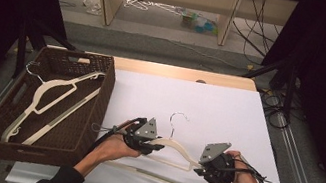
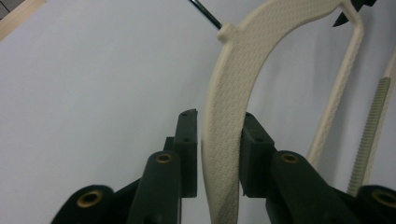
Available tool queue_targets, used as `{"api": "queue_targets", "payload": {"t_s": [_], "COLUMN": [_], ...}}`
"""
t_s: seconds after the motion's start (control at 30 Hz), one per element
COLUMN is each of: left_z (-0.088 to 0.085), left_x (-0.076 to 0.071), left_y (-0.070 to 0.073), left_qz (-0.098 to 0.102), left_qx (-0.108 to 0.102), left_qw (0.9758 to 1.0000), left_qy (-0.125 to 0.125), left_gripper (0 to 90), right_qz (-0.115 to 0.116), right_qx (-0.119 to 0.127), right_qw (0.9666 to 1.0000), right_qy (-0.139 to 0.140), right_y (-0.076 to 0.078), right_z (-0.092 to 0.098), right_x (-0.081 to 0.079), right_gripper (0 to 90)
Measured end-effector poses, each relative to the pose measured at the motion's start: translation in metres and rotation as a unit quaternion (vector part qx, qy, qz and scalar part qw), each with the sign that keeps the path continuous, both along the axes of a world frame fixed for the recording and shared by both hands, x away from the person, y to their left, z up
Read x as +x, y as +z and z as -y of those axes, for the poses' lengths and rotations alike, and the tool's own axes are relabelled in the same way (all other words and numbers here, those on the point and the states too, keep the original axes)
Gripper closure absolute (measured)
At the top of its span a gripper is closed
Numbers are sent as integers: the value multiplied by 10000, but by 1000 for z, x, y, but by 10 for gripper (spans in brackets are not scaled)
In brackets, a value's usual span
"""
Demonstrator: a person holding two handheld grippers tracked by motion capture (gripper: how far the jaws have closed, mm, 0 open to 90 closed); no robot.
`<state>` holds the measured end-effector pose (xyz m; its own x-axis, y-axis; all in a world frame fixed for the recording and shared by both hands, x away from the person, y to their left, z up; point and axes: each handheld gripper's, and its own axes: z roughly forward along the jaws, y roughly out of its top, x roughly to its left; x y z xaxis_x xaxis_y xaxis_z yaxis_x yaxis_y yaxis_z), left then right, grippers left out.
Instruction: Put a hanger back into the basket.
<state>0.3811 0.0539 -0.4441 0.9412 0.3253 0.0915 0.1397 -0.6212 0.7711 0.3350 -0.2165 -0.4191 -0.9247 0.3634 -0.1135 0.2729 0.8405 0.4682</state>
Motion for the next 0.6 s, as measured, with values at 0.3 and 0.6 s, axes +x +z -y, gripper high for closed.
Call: {"api": "queue_targets", "payload": {"t_s": [0.3,0.6], "left_z": [-6,-8], "left_x": [2,-2], "left_y": [11,19], "left_qz": [-221,-322], "left_qx": [-267,-212], "left_qw": [9994,9989], "left_qy": [-74,-266], "left_gripper": [707,740], "right_qz": [34,150], "right_qx": [33,70], "right_qw": [10000,9998], "right_qy": [63,145], "right_y": [-4,-3], "right_z": [2,3], "right_x": [3,3], "right_gripper": [803,802]}}
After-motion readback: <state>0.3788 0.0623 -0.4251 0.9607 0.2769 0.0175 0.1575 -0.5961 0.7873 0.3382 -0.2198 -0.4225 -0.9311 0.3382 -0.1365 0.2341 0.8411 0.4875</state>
